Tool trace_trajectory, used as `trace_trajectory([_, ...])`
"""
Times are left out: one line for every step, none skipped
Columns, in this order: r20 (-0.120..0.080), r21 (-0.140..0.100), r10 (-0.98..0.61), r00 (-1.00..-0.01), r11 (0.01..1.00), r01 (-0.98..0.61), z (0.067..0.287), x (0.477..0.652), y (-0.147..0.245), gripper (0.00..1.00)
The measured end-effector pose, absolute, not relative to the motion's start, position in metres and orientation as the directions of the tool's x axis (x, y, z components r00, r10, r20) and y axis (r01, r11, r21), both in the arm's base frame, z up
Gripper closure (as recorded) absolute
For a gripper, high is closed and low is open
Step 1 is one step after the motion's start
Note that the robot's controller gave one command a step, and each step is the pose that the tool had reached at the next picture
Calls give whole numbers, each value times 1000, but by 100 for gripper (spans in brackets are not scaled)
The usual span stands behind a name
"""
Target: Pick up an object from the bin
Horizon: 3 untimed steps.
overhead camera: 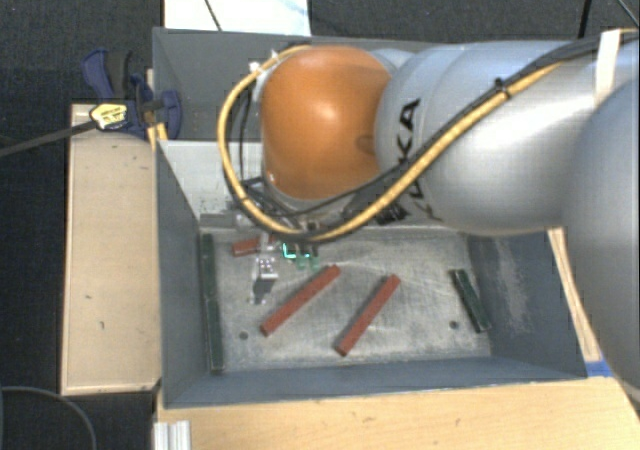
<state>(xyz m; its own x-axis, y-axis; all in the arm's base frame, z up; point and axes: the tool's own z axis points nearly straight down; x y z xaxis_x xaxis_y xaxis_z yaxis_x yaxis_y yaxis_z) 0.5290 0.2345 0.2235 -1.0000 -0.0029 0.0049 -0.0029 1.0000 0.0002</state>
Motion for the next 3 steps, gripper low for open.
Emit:
trace_trajectory([-2, 2, 2, -1000, 1000, 2, 227, 531, 233, 0])
trace_trajectory([-7, 4, -24, -1000, 1000, -24, 179, 498, 196, 0])
trace_trajectory([-6, 2, -81, -997, 997, -81, 112, 503, 174, 0])
